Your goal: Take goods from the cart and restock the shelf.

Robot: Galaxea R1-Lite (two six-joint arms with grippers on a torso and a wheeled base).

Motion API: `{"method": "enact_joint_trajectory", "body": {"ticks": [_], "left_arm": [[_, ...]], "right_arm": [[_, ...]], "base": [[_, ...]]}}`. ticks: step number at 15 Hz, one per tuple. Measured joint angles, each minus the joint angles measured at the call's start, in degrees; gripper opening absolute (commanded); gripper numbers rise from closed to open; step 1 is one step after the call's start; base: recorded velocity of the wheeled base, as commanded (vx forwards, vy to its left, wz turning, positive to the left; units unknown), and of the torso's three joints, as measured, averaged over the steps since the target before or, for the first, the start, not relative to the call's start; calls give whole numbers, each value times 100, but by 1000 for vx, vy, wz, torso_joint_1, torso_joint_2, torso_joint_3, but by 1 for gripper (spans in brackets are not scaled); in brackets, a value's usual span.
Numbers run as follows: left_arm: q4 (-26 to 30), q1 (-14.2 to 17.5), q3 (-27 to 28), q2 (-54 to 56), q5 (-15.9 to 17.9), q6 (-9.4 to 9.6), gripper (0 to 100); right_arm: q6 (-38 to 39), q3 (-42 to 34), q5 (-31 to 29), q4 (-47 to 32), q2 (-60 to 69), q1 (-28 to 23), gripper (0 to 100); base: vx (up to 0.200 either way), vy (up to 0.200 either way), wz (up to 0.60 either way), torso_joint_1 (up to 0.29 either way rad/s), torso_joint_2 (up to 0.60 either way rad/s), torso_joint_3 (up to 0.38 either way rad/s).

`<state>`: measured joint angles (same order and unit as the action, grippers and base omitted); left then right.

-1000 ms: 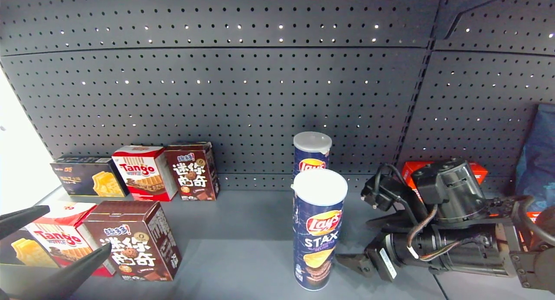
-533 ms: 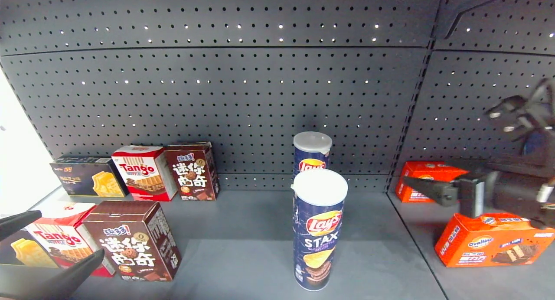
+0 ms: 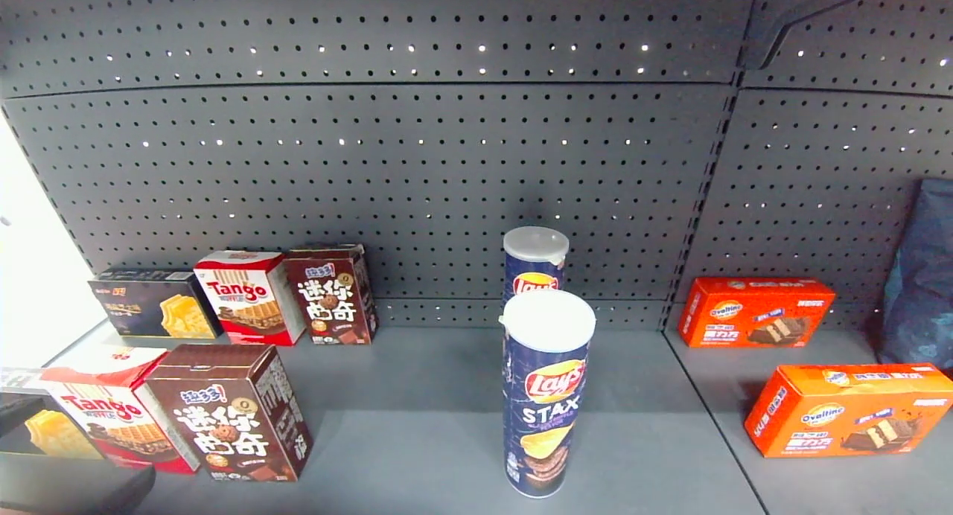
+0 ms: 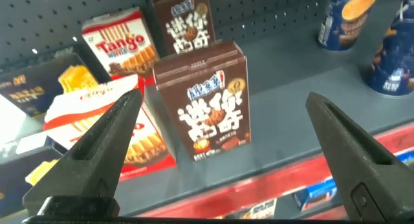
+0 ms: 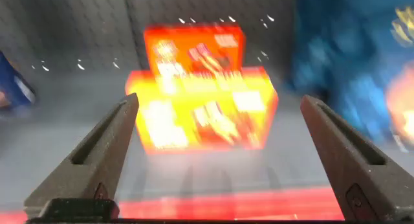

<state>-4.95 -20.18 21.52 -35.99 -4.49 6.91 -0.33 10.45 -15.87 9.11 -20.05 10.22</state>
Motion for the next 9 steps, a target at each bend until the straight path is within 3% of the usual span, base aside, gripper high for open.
{"method": "enact_joint_trajectory", "body": {"ticks": [2, 4, 5, 9], "left_arm": [[16, -24, -179, 105, -7, 11, 100], [33, -2, -226, 219, -99, 33, 100], [35, 11, -226, 278, -130, 59, 100], [38, 22, -190, 477, -191, 190, 100]], "right_arm": [[-123, -571, 600, -119, 873, -173, 100], [-216, -867, 1874, -567, 1253, -269, 100], [-167, -955, 1961, -875, 1342, -300, 100], [33, -1029, 1893, -920, 1499, -346, 100]], "base": [[0, 0, 0, 0, 0, 0], [0, 0, 0, 0, 0, 0], [0, 0, 0, 0, 0, 0], [0, 0, 0, 0, 0, 0]]}}
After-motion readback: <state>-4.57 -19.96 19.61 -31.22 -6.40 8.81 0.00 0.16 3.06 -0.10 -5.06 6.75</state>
